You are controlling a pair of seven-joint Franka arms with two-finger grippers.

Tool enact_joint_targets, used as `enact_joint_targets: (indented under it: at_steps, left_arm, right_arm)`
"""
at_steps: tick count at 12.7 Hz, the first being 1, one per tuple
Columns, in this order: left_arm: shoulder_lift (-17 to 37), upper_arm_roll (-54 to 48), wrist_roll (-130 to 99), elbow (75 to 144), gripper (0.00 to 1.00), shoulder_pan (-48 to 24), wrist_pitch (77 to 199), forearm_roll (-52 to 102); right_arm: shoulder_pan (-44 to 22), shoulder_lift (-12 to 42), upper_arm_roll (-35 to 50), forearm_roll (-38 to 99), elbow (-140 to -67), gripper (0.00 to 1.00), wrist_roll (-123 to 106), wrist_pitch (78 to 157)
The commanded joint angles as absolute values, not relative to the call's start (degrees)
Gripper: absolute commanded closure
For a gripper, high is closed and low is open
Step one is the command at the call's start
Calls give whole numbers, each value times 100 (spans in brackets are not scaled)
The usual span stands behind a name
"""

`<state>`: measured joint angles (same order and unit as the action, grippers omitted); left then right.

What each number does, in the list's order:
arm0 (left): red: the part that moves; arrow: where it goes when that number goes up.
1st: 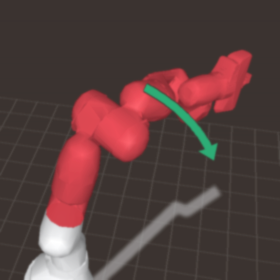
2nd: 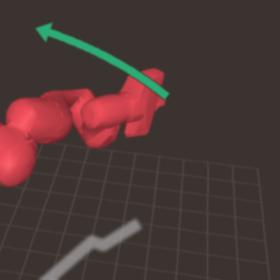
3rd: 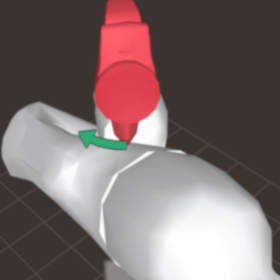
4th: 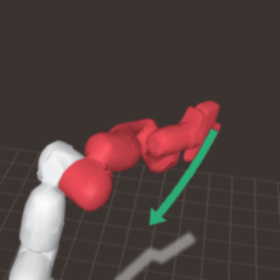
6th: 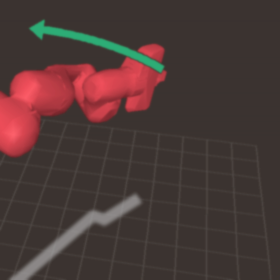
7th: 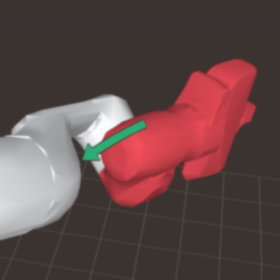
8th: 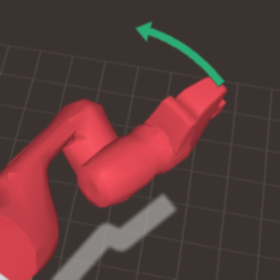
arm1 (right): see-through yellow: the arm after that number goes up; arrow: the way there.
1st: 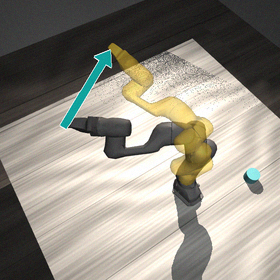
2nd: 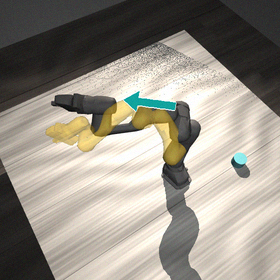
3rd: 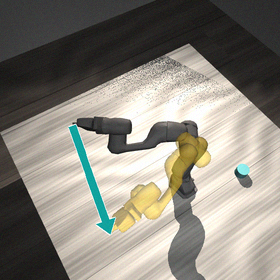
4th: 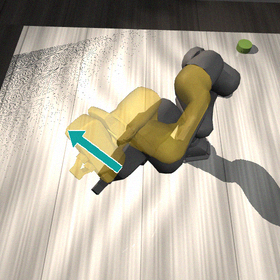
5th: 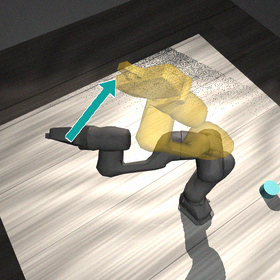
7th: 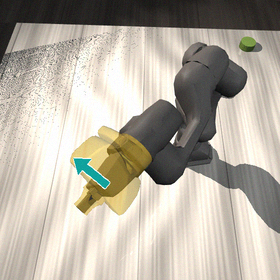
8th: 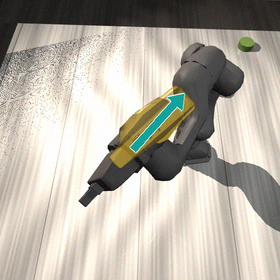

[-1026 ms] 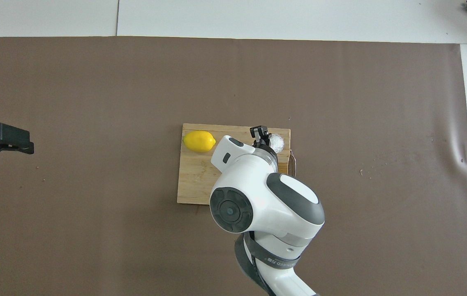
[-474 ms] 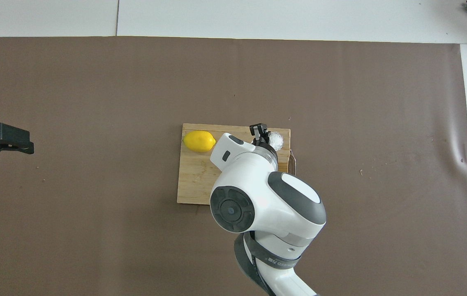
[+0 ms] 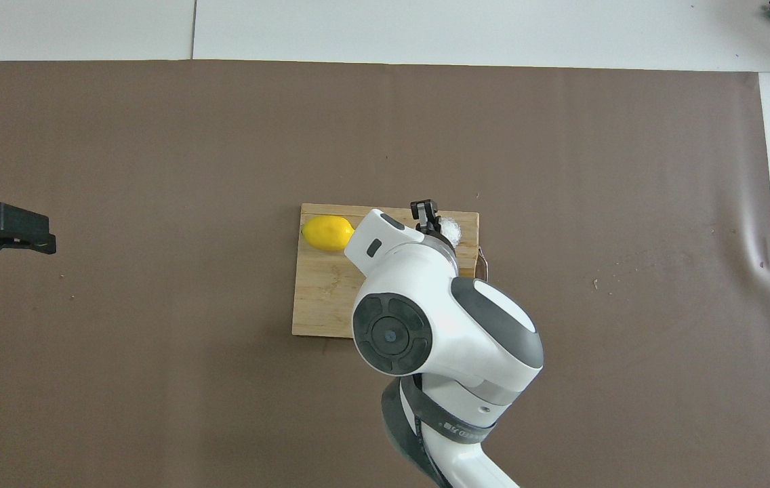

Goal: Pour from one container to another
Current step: 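Tilt the white cup with the right gripper to pour into the jigger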

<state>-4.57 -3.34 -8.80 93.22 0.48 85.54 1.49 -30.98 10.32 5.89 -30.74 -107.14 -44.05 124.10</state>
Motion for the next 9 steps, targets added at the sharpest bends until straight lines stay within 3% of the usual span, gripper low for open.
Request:
enact_joint_targets:
  at_steps: [1,9]
  left_arm:
    - [-527,-352,-835,9396,0,88,8499,105]
    - [-527,-352,-835,9387,0,88,8499,105]
  right_arm:
    - [-2936,993,606,-2577,-10714,100,-4491,12454]
    - [-1786,1037,606,-812,-10819,100,-6218,12516]
